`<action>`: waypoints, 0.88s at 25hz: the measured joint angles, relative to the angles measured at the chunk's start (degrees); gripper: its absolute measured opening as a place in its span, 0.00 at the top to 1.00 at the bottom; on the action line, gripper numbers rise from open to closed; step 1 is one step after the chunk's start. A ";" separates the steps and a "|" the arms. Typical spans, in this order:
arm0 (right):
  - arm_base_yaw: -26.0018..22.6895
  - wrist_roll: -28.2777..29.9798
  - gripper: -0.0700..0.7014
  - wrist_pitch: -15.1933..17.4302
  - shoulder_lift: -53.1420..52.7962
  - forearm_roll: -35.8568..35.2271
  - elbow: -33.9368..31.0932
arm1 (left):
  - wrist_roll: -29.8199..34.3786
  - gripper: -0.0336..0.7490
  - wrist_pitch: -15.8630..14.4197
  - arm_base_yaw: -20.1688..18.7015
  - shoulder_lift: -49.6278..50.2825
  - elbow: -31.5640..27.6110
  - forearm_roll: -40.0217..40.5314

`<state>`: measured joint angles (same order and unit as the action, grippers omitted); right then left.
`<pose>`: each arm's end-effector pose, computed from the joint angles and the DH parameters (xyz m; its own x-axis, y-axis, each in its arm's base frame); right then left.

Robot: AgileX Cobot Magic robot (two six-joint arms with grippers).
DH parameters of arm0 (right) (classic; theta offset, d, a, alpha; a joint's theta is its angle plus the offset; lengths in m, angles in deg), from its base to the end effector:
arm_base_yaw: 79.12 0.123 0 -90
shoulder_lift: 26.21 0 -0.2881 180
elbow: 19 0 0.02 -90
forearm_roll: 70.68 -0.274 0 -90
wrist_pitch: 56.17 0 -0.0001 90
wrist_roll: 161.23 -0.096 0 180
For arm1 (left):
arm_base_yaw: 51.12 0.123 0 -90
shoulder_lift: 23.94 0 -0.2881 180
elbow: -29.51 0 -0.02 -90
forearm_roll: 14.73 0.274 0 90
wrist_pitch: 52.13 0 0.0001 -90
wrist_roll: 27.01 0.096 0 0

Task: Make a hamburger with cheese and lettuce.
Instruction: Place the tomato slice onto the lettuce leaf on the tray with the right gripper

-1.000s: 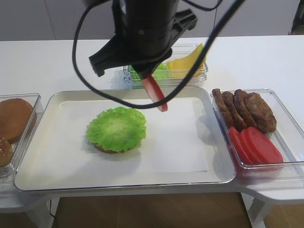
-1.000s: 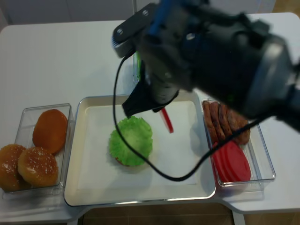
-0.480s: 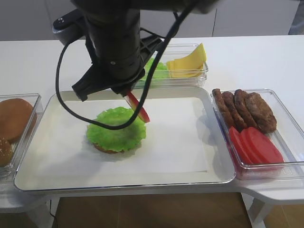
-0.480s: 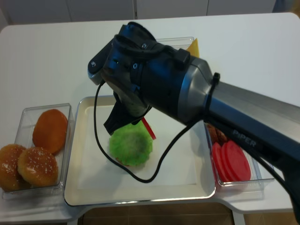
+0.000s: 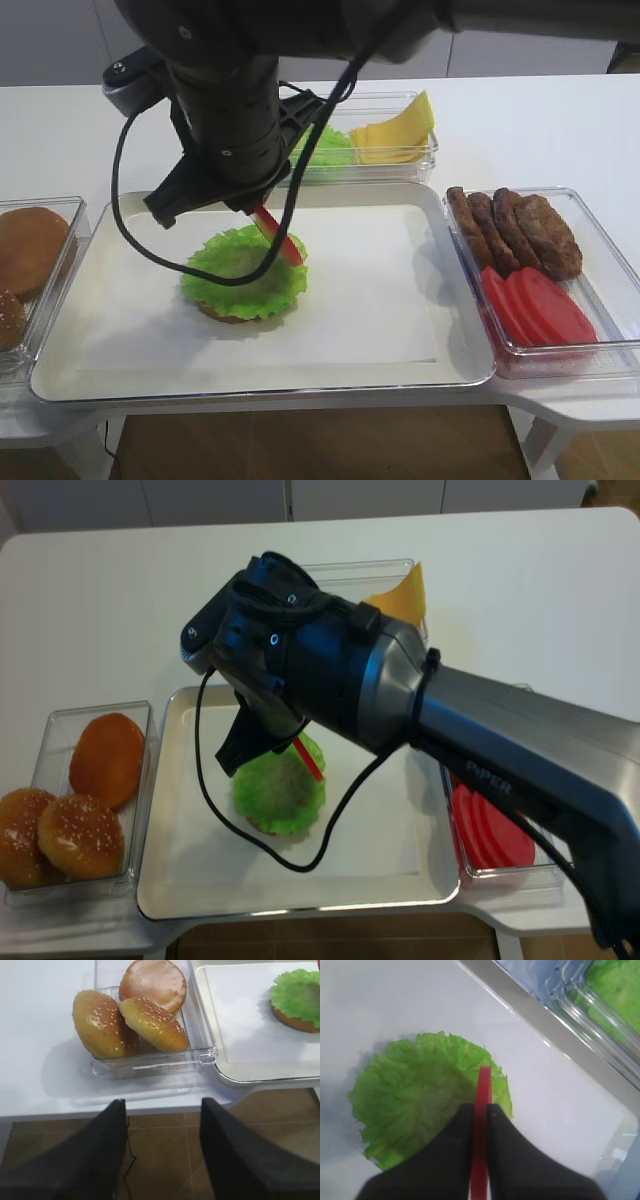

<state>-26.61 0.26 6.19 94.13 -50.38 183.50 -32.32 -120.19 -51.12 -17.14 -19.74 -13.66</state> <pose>0.2990 0.3413 0.2690 -0.6650 -0.6286 -0.4033 -0.5925 0.7728 -0.2274 0.0095 0.0017 0.2728 -0.5574 -0.0856 -0.8258 -0.0623 0.9962 -0.0612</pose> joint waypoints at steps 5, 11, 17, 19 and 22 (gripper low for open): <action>0.00 0.46 0.85 -0.67 0.00 -0.13 0.05 | 0.00 0.50 0.00 0.00 0.00 0.00 0.00; 0.00 1.13 0.85 -1.03 0.00 -0.13 0.05 | 0.00 0.50 0.00 0.00 0.00 0.00 0.00; 0.00 1.98 0.85 -1.15 0.14 0.66 0.05 | 0.00 0.50 0.00 0.00 0.00 0.00 0.00; 0.00 2.12 0.85 -1.15 0.58 0.66 0.05 | 0.00 0.50 0.00 0.00 0.00 0.00 0.00; 0.00 2.20 0.85 -1.15 1.20 0.66 0.05 | 0.00 0.50 0.00 0.00 0.00 0.00 0.00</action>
<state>-26.61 2.46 5.05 95.34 -49.71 183.55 -32.32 -120.19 -51.12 -17.14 -19.74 -13.66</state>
